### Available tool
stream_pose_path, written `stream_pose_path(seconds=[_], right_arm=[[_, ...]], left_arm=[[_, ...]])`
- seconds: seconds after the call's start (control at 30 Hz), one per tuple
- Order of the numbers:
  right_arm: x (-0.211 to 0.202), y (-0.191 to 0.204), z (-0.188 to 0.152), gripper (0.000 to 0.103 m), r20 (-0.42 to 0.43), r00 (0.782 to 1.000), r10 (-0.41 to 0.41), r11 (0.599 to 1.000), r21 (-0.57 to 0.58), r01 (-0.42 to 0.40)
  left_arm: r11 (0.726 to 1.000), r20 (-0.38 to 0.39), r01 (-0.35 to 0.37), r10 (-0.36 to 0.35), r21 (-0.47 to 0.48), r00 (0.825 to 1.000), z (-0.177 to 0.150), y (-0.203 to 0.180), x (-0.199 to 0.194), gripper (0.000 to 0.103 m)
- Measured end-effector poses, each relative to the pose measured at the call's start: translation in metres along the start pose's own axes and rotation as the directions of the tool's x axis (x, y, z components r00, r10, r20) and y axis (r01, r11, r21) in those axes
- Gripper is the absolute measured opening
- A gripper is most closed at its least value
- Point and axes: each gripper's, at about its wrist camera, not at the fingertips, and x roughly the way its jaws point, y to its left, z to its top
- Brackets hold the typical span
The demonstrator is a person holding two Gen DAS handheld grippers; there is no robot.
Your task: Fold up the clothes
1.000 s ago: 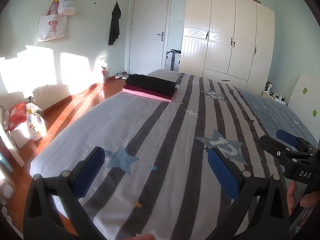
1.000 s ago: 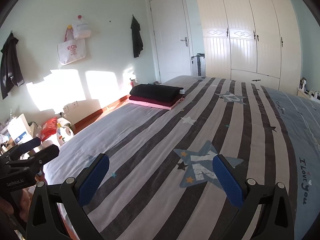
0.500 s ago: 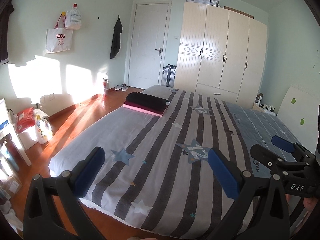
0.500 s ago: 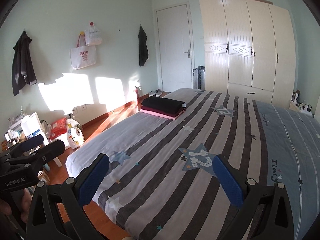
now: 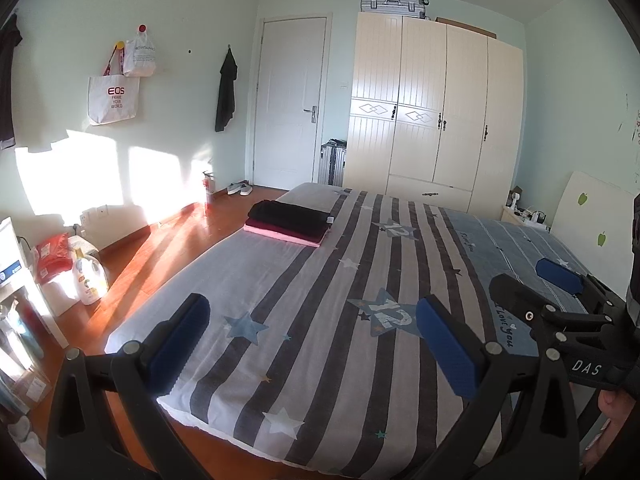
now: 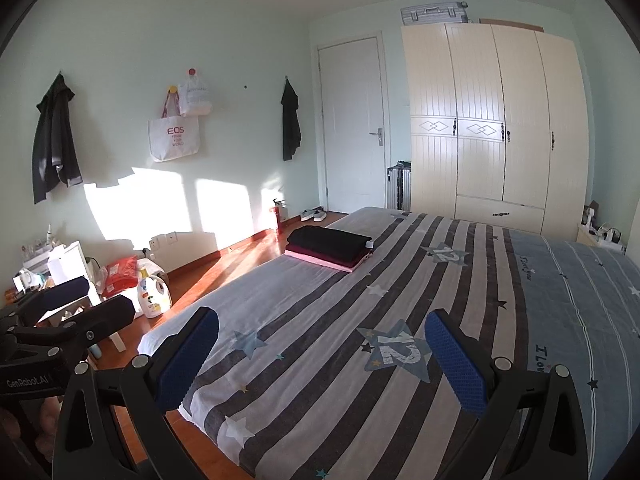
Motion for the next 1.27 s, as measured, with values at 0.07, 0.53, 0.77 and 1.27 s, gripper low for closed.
stream_pose_path(seconds=[0.07,0.53,0.77,1.27], right_arm=[[0.002,-0.003,-0.002,0.102,-0.004,1.000,0.005,1.000,0.011,-0.005],[0.006,-0.009,0.000,0.102,-0.004,1.000,0.000,1.000,0.004,0.000],[0.007,-0.005,0.000,0.102,-0.005,1.000,-0.004,1.000,0.005,0.004],[0.006,-0.003,0.001,0.102,-0.002,1.000,0.013,1.000,0.011,-0.013]], left_arm=[[1.000,-0.001,-0.002,0.002,0.006,1.000,0.000,-0.001,0.003,0.102],[1.000,-0.004,-0.006,0.007,0.028,1.000,-0.001,-0.010,0.009,0.102],[1.000,0.001,-0.016,0.016,0.024,1.000,0.000,-0.012,0.009,0.102],[1.000,0.010,-0.028,0.028,0.010,1.000,-0.003,-0.014,0.006,0.102]])
